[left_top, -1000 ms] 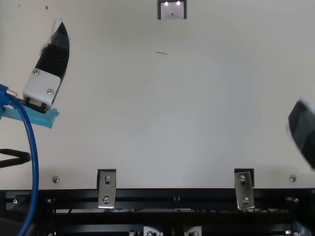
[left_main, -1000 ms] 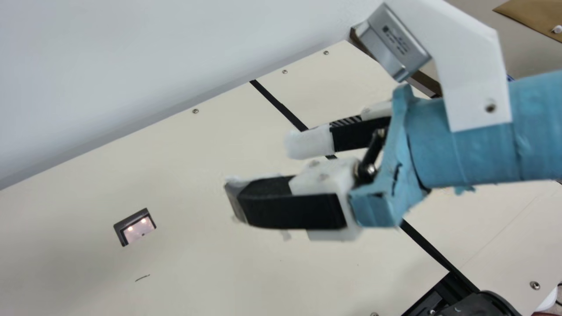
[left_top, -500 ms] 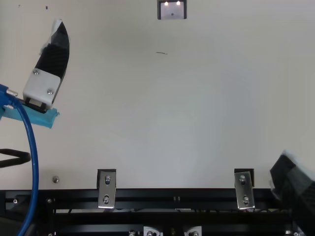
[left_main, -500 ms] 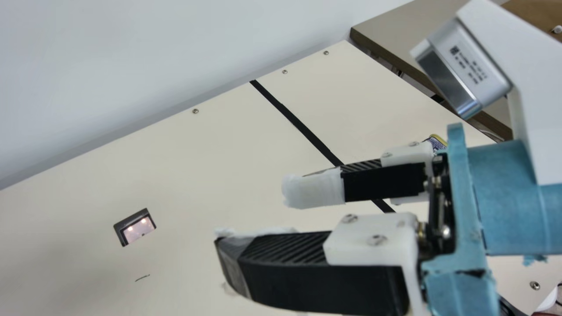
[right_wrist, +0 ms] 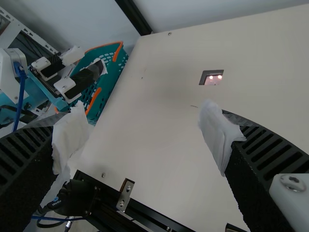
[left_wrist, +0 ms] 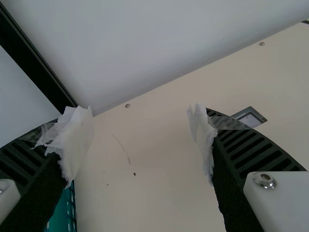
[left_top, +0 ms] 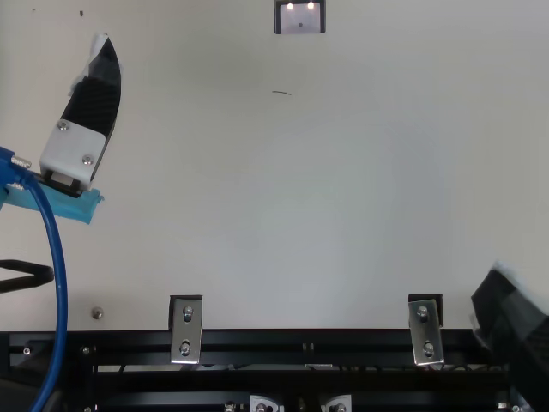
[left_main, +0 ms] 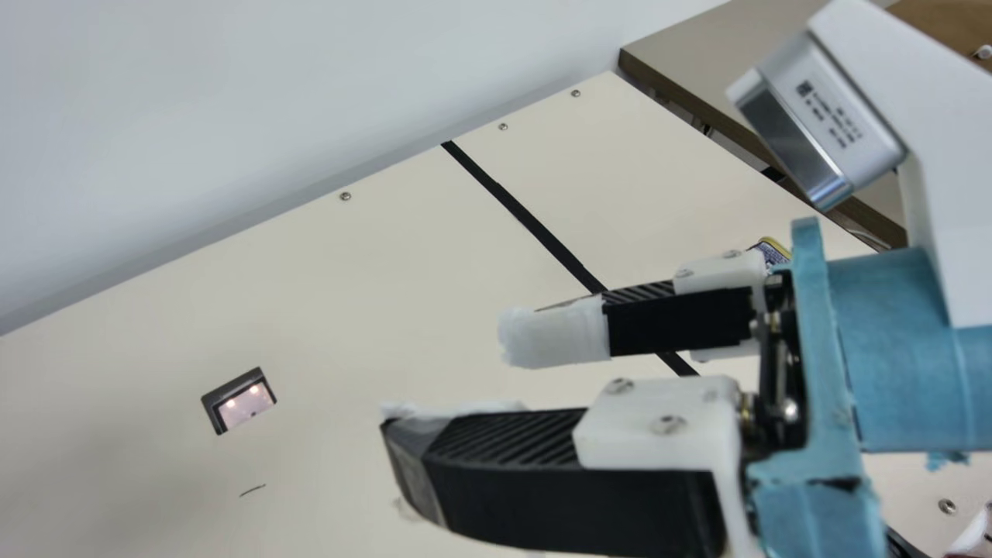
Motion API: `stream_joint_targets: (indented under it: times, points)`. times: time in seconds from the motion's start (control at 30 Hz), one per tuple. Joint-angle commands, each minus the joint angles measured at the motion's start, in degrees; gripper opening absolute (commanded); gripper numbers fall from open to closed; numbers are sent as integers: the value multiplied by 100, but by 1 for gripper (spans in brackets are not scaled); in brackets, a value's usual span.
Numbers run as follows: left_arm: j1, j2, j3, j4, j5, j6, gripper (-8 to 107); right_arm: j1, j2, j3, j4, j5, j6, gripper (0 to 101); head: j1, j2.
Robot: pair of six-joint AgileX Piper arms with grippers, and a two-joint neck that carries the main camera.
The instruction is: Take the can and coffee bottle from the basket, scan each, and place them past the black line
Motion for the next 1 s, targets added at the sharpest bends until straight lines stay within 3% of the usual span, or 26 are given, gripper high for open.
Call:
stream_joint_targets:
  times: [0.0, 0.33, 0.97]
  points:
    - [0, 0, 0, 0, 0, 0, 90, 0, 0, 0, 0, 0, 0, 101, -26, 400]
    - [0, 0, 0, 0, 0, 0, 90, 0, 0, 0, 0, 0, 0, 101, -43, 2813]
    - [0, 0, 0, 0, 0, 0, 90, 0, 0, 0, 0, 0, 0, 101, -700, 6681]
